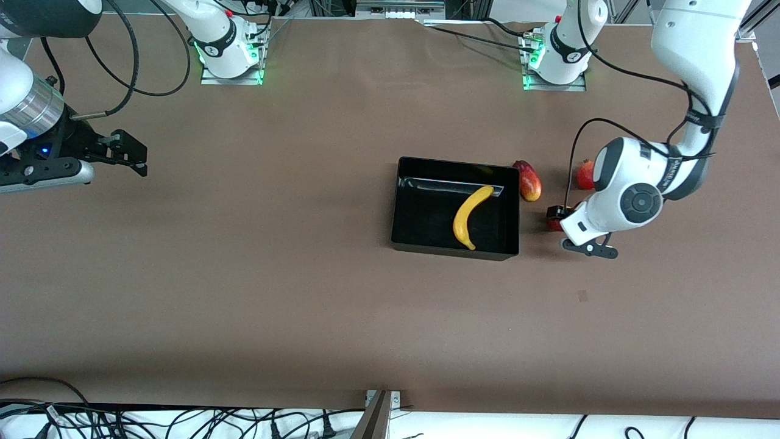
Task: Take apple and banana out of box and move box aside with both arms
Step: 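Lift the apple out and set it on the table beside the mango, then reach the left gripper into the tray and grasp the yellow banana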
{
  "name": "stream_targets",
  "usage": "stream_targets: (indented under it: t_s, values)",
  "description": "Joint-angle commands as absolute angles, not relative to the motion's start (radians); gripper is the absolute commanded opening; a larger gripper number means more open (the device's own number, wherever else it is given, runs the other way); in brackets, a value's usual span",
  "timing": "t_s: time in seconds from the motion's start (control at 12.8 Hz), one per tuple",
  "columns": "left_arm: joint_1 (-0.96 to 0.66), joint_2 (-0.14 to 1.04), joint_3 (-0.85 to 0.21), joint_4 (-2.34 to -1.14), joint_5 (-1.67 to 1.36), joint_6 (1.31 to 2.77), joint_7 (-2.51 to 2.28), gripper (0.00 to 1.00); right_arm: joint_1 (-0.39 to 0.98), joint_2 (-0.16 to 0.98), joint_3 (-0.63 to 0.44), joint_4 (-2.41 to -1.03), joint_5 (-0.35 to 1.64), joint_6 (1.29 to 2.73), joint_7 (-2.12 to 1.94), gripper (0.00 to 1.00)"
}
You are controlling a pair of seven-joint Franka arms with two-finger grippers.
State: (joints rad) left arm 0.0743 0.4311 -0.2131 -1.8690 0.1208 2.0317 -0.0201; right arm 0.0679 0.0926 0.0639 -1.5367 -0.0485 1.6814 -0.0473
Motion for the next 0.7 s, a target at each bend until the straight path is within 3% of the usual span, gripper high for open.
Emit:
stream_targets:
  t_s: [0.0,0.39,0.62]
  values:
    - [0.048,0.431,-0.273,-1.607,0.052,1.792,-0.06,1.0,0.074,0.091,0.061,-1.531,-0.046,1.683,-0.049,1.0]
    - [-0.196,0.498,-0.296,-1.565,-0.028,1.79,-0.24,1.0,0.08,0.091,0.061,-1.531,-0.048,1.683,-0.049,1.0]
    - [-0.236,0.517,-0.296,-1.679,-0.026,1.965,-0.326,1.0,0.081,0.091,0.061,-1.531,-0.046,1.683,-0.049,1.0]
